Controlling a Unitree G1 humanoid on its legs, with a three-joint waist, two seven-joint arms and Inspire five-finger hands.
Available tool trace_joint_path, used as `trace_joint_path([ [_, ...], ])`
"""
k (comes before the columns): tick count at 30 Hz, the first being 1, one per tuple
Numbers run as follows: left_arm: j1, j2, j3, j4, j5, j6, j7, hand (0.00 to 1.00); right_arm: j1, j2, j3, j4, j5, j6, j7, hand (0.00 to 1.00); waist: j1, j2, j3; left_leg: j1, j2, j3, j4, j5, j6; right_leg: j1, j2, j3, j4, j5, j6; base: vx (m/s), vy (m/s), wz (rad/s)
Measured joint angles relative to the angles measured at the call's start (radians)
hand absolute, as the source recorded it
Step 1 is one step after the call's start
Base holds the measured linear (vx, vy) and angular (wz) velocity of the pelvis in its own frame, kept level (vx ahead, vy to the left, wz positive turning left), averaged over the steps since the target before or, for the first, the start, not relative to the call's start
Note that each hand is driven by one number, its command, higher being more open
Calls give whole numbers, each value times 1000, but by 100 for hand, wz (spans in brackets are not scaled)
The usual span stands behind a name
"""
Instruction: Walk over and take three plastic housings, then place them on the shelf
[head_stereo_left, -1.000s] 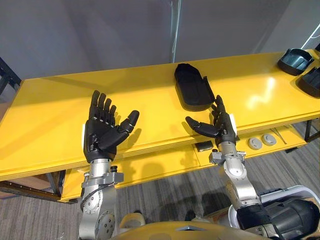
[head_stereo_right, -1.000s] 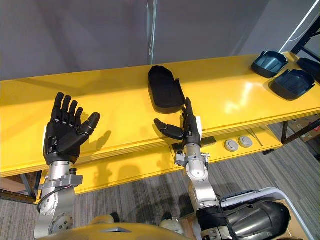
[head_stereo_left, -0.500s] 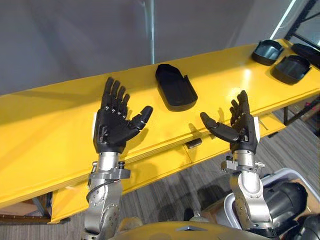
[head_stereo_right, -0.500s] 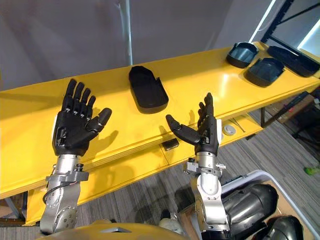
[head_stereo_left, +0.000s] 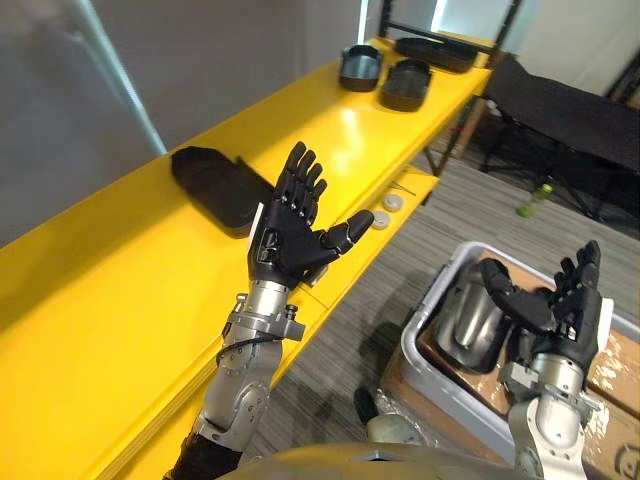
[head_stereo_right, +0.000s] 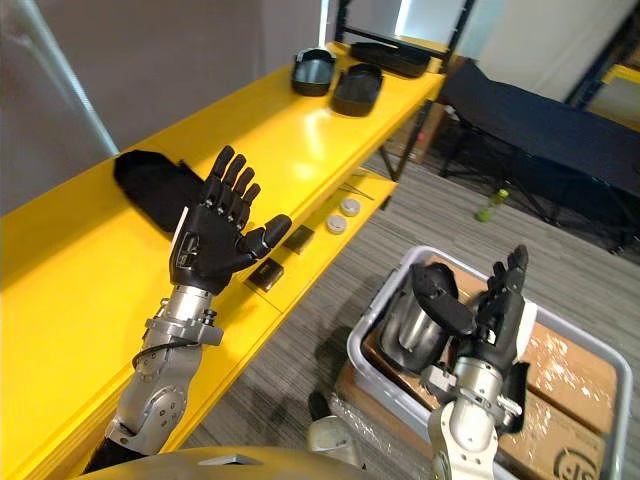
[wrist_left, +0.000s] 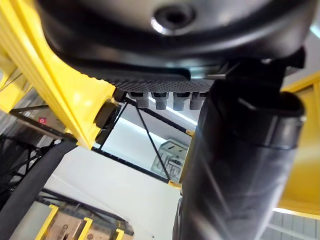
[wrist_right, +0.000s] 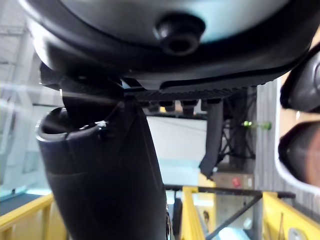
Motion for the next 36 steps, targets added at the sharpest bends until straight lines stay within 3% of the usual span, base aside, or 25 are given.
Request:
trace_joint_path([
  [5,0,-1,-7,21,0,10,30,100,12,1,3,0,2,-30,56,100,-4,23,7,0,28,25,18,-6,-9,-10,21,5,-17,3,-12,-46,-44,-14],
  [7,2,-1,-8,21,1,10,48,100,-12,-1,4,1,4,-38,80,100,1,44,20,-12,38,-14,54,-12,-4,-6,35,-5,-17,1,-26,-27,-57,3],
  [8,3,-1,-8,21,1,9,54,100,-19,-2,5,2,4,-38,84,100,4,47,20,-26,39,-57,70,-12,6,-6,39,-4,-18,2,-29,-3,-69,-9],
  [10,28,3,24,12,30,8,79,100,-74,-21,46,16,4,-39,101,100,39,59,27,-78,26,-295,147,-29,49,-3,61,39,-20,5,-46,21,-54,-42],
  [11,41,0,35,7,36,8,85,100,-94,-26,63,23,4,-39,103,100,51,59,30,-90,17,-354,167,-37,61,-4,64,54,-20,5,-50,10,76,-74],
  [12,73,-2,50,-11,36,7,90,100,-134,-39,96,34,4,-39,103,100,85,64,38,-92,-7,-473,178,-65,75,-6,71,89,-20,8,-56,-30,164,-73],
  [14,127,-5,59,-45,36,4,90,100,-190,-73,148,58,2,-39,103,100,117,103,24,-81,-30,-574,141,-85,58,-30,90,91,-6,10,-54,-18,151,-48],
  [17,127,-5,61,-59,36,-13,84,100,-219,-86,204,75,-1,-36,104,100,148,92,38,-75,-52,-577,100,-87,48,-48,68,81,4,16,-45,-29,100,8],
  [19,128,-5,60,-59,33,-37,77,100,-242,-85,248,109,7,-33,104,100,167,71,54,-73,-66,-600,95,-89,41,-66,60,59,59,0,-36,-64,67,22],
  [22,126,-5,59,-69,35,-64,55,100,-242,-61,261,136,40,-33,103,100,169,52,81,-73,-90,-612,133,-104,50,-116,54,35,212,-55,-18,-72,29,8],
  [27,128,3,52,-94,32,-57,-16,100,-172,-27,284,139,37,-37,108,100,162,29,98,-73,-120,-568,205,-142,79,-103,28,42,196,-17,13,-148,87,-38],
  [28,131,16,48,-99,36,-55,-35,100,-166,-12,308,139,44,-37,120,100,168,11,111,-76,-126,-528,224,-144,90,-90,12,29,137,-7,-23,-232,111,-62],
  [29,131,16,45,-98,37,-49,-39,100,-171,-12,319,138,45,-37,122,100,169,11,115,-79,-126,-512,223,-138,94,-93,-5,-23,125,-23,-60,-271,97,-83],
  [30,133,13,41,-98,38,-38,-39,100,-188,-17,342,139,44,-37,123,100,174,21,123,-79,-106,-480,209,-122,105,-112,-25,-117,135,-89,-150,-271,61,-80],
  [33,146,13,57,-90,29,-24,-58,100,-276,-23,439,149,33,-39,125,100,204,46,133,-93,-45,-382,172,-73,104,-197,-79,-324,428,-101,-161,-205,13,-90],
  [36,147,13,66,-61,-20,-12,-90,100,-373,-19,513,247,-6,-49,85,100,235,57,134,-94,20,-355,162,-45,74,-112,-163,-382,603,-211,-143,-81,-109,-45],
])
